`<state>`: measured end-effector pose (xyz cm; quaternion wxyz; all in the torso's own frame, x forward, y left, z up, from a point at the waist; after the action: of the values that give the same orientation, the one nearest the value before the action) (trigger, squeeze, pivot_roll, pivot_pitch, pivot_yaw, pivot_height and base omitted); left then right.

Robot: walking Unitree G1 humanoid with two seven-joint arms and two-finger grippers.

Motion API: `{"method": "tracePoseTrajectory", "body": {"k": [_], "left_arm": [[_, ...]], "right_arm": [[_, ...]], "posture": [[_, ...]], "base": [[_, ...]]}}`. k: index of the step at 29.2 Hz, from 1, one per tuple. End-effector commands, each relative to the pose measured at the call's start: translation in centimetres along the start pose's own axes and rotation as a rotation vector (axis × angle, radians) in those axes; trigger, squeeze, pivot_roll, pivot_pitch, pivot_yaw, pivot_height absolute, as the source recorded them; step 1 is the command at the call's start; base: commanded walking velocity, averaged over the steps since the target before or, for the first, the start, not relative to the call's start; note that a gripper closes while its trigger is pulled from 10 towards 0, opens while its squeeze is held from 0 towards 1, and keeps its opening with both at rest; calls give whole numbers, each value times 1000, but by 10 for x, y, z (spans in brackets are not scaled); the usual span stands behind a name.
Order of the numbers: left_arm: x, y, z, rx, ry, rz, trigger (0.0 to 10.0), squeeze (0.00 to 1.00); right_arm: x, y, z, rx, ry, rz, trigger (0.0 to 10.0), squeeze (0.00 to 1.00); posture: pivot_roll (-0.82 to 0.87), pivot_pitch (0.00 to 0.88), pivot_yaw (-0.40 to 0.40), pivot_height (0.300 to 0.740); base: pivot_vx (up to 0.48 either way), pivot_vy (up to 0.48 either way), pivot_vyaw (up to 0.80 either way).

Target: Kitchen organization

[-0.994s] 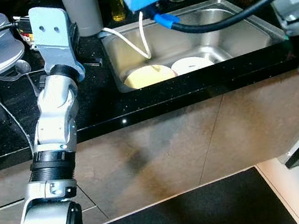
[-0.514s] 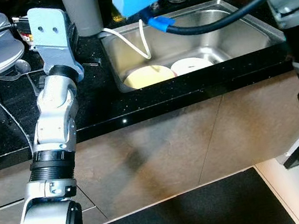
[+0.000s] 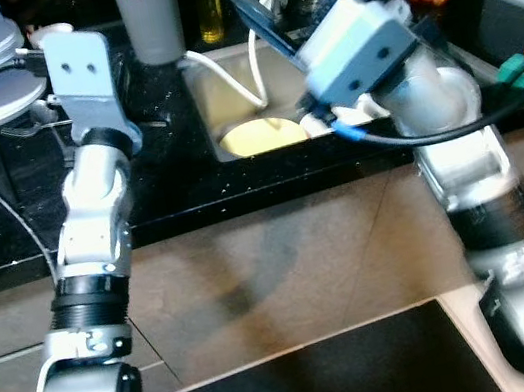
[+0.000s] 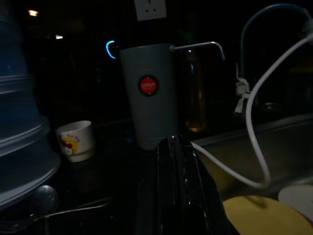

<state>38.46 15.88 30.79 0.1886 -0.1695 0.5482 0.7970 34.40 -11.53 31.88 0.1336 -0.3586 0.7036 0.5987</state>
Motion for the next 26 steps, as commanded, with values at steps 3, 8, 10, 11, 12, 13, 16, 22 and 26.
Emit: {"method": "tracePoseTrajectory", "body": {"k": [3,8,10,11,12,13,16,22,26], "left_arm": [[7,-8,6,-23,-1,46,10000,0],[21,-27,2,66,-15,154,10000,0],[23,-30,0,83,-22,172,10000,0],[24,-32,-2,101,-27,186,10000,0],[24,-34,-3,128,-25,201,10000,0],[23,-35,-3,153,-16,211,10000,0],[23,-35,-2,174,-6,221,10000,0],[27,-34,-1,62,-82,233,10000,0],[28,-28,-2,-40,-132,168,10000,0]], "right_arm": [[36,-31,-26,-235,-309,140,10000,0],[126,-90,-87,-453,-944,419,10000,0],[138,-96,-97,-460,-1023,446,10000,0],[144,-96,-107,-461,-1085,444,10000,0],[143,-92,-114,-459,-1099,419,10000,0],[139,-86,-119,-453,-1110,391,10000,0],[129,-76,-122,-458,-1085,343,10000,0],[106,-50,-117,-335,-950,301,10000,0],[97,-49,-112,-406,-928,288,10000,0]], "posture": [[14,59,6,740],[5,47,15,740],[3,42,13,740],[1,41,12,740],[4,37,11,740],[4,37,11,740],[4,37,11,740],[2,32,5,740],[7,30,7,740]], "base": [[0,0,0],[0,0,0],[0,0,0],[0,0,0],[0,0,0],[0,0,0],[0,0,0],[0,0,0],[0,0,0]]}}
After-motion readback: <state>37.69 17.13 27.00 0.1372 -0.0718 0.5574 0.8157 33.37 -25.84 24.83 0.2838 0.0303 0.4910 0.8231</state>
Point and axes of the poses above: a point about 5 cm out from each wrist's last joint towards the gripper, its own x axis pointing back from the gripper into the wrist, its own y axis along the axis of the wrist's last joint, z = x × y, the point moved 2 cm from there along -x, pointing out of the wrist towards the gripper, and after that the axes turned 13 degrees about -x, right-handed, at the moved point
